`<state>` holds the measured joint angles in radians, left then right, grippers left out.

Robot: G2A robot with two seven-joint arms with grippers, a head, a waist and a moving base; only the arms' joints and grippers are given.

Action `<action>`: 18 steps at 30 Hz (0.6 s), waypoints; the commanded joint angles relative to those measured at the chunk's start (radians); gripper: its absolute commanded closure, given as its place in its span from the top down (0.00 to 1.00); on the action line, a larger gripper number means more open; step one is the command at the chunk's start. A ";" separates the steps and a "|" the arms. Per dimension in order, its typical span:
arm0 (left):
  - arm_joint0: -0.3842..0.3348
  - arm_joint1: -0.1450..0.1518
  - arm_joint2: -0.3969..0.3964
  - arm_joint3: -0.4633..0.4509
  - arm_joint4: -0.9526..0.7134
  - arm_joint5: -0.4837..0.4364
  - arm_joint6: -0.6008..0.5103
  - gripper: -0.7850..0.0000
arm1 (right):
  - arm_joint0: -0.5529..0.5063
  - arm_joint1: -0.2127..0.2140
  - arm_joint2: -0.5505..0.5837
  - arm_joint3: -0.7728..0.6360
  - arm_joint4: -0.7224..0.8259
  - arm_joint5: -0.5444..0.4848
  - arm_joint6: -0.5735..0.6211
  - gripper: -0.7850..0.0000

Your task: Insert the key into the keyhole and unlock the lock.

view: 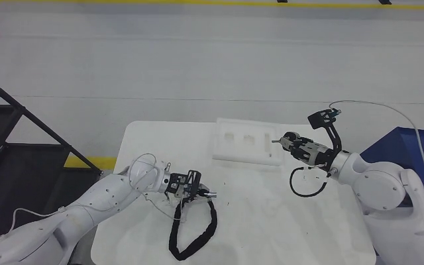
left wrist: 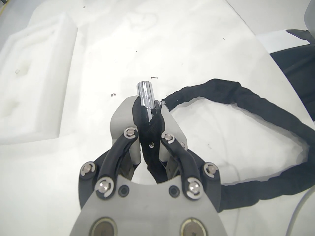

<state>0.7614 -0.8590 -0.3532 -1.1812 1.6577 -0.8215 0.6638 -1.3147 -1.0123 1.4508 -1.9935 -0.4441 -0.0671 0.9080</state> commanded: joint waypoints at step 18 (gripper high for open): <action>0.161 0.121 -0.182 -0.240 0.031 0.120 -0.082 0.00 | 0.063 0.001 -0.082 0.070 0.021 0.005 0.112 0.00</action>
<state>0.9136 -0.7388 -0.5316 -1.4235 1.6963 -0.7016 0.6007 -1.2552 -1.0115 1.3732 -1.9255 -0.4207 -0.0641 1.0183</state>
